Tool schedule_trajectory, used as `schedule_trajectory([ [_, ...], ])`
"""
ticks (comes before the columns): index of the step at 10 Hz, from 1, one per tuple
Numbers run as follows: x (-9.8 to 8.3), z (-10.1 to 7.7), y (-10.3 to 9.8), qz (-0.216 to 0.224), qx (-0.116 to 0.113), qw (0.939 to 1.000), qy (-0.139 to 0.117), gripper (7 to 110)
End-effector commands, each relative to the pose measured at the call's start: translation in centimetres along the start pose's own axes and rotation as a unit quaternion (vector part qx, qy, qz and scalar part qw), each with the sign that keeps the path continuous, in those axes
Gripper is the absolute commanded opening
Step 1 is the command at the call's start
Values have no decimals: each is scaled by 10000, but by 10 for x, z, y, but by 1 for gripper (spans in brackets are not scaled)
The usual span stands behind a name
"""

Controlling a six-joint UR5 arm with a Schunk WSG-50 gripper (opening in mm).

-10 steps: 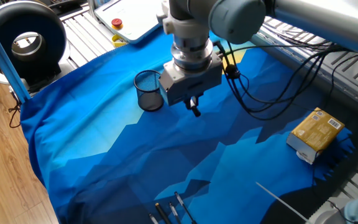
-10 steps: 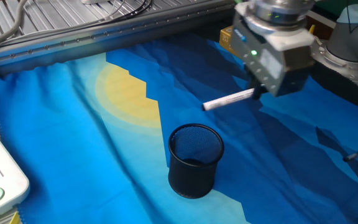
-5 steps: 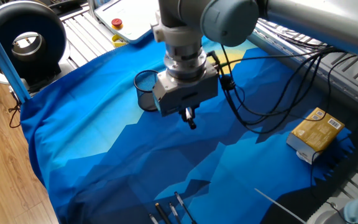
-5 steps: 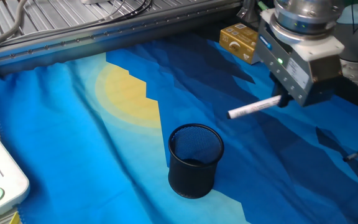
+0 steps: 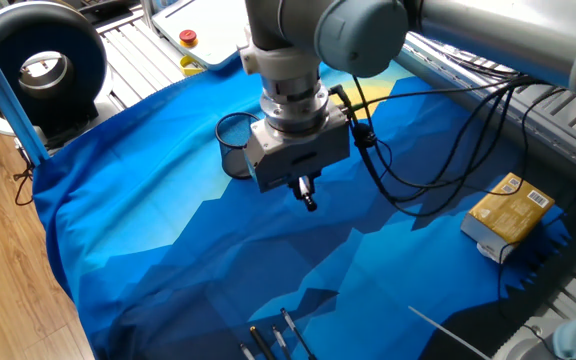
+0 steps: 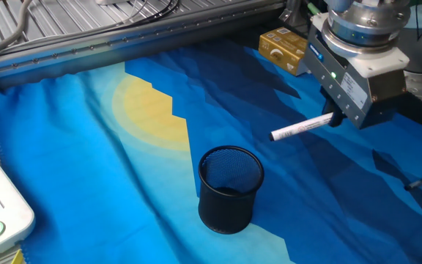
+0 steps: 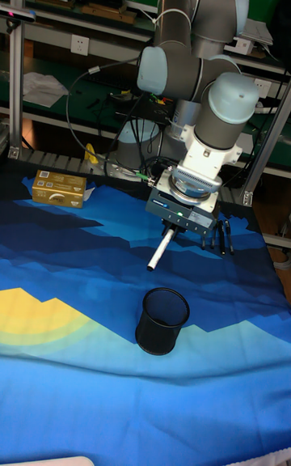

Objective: Put the pen into the pen holder

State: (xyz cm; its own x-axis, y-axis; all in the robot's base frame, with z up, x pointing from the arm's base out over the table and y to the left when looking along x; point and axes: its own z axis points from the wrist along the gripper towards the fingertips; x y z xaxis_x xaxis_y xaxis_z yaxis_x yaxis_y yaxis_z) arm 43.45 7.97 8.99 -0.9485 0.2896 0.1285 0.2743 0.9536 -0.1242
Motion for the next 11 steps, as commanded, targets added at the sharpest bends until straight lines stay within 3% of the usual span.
schedule_trajectory([
  [1, -20, -2, -10, -134, 209, 9989, -389, 7],
  [3, -29, -2, 3, -125, -46, 9983, -567, 7],
  [5, -37, -3, -6, -168, 139, 9972, -718, 7],
  [7, -48, -5, -6, -89, 128, 9954, -941, 7],
  [11, -51, -6, 0, 23, 1, 9949, -1013, 7],
])
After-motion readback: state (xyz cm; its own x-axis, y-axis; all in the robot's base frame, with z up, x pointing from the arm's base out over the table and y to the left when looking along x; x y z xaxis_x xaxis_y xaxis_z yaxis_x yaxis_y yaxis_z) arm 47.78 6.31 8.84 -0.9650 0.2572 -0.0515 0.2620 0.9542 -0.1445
